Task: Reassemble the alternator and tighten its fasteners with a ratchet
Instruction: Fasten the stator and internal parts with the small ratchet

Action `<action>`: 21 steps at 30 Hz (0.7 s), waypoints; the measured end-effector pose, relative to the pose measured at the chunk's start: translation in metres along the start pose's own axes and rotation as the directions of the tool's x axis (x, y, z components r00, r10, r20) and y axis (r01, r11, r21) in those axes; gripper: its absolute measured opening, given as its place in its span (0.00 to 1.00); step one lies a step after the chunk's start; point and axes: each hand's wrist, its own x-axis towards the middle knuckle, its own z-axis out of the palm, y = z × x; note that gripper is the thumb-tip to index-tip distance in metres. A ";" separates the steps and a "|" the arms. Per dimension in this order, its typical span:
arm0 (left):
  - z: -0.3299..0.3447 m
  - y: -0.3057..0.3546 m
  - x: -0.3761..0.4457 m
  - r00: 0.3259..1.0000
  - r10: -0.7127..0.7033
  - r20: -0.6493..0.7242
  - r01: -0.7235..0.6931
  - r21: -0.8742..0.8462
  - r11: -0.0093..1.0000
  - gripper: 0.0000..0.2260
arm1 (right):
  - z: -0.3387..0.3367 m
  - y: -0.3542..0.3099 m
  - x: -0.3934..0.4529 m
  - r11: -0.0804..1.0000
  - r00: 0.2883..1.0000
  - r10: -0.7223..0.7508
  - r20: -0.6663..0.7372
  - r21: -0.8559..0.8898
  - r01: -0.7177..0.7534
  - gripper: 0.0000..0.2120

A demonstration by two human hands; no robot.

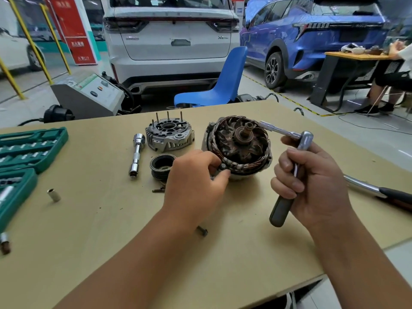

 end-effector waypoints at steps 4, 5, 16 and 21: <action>0.000 0.000 -0.002 0.999 -0.043 0.016 0.043 -0.033 0.999 0.05 | 0.000 0.004 -0.005 0.995 1.000 -0.006 0.005 -0.103 0.007 0.12; 0.001 0.000 -0.003 0.999 -0.048 0.014 0.048 -0.035 0.998 0.05 | 0.001 0.005 -0.006 0.992 1.000 -0.008 0.015 -0.128 0.010 0.12; 0.003 0.001 -0.004 0.999 -0.036 -0.013 0.036 -0.019 0.999 0.06 | 0.004 0.008 -0.009 0.986 1.000 -0.008 0.024 -0.166 0.012 0.14; 0.002 0.000 -0.003 0.998 -0.059 0.018 0.060 -0.020 0.998 0.05 | 0.004 0.008 -0.008 0.985 1.000 -0.006 0.017 -0.172 0.008 0.15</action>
